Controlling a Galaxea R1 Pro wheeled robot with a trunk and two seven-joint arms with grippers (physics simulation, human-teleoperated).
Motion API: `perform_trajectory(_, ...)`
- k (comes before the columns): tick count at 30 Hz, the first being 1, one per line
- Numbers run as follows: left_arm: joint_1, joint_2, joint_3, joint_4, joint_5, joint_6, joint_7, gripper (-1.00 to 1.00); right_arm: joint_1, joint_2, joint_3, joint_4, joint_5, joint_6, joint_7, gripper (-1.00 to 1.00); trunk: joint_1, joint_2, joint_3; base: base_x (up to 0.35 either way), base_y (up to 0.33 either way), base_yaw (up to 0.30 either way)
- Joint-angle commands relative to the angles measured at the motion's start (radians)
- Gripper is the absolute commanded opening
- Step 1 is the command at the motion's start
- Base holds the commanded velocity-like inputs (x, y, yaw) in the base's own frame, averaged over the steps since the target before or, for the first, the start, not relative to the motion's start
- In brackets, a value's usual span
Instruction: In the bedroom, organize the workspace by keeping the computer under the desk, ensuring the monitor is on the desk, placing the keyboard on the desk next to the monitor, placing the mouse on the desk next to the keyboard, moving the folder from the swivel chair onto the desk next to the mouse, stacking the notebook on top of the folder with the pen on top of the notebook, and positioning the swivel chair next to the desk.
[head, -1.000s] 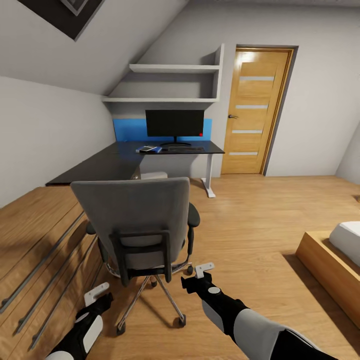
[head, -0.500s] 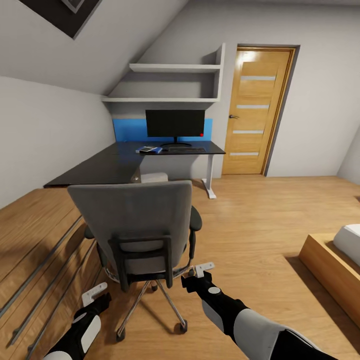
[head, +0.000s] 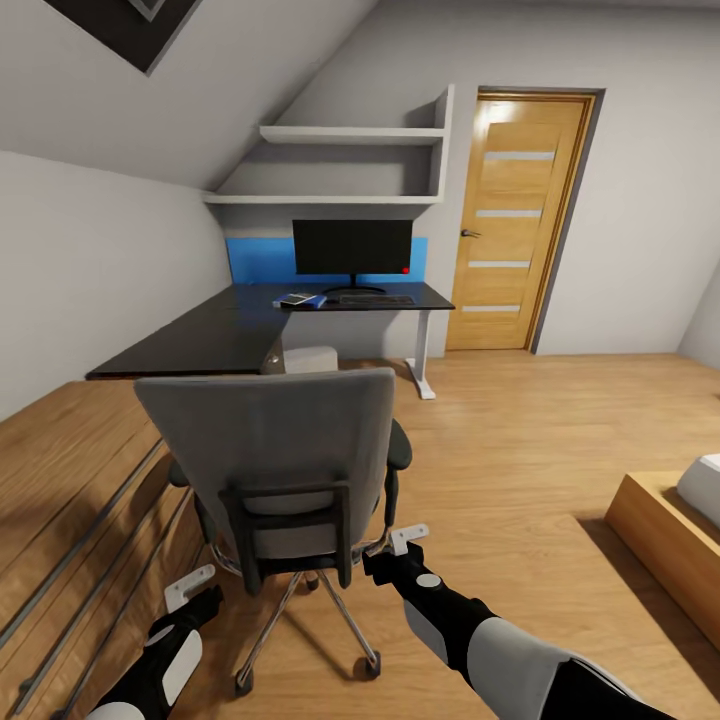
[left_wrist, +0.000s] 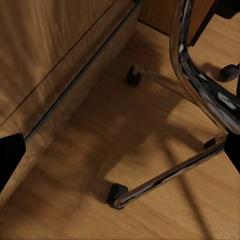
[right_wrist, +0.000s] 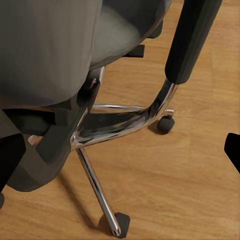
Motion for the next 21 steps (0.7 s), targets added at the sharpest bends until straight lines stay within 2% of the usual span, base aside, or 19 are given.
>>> perform_trajectory(1,-0.001,0.0,-0.002,0.001,0.011,-0.004,0.001,1.0,-0.001,0.0,0.009,0.0,-0.009,-0.003,-0.005,1.0,0.0,0.0,-0.001,0.004,0.002,0.0)
perform_trajectory(11,-0.001,-0.001,0.0,-0.006,0.012,-0.007,-0.003,1.0,-0.001,0.0,0.009,-0.001,-0.009,-0.004,-0.006,1.0,0.0,0.0,-0.001,0.001,0.0,0.0)
perform_trajectory(21,-0.001,0.0,0.0,-0.007,0.012,-0.007,-0.001,1.0,-0.001,0.0,0.008,0.0,-0.009,-0.003,-0.005,1.0,0.038,-0.07,-0.032,0.0,0.0,0.0)
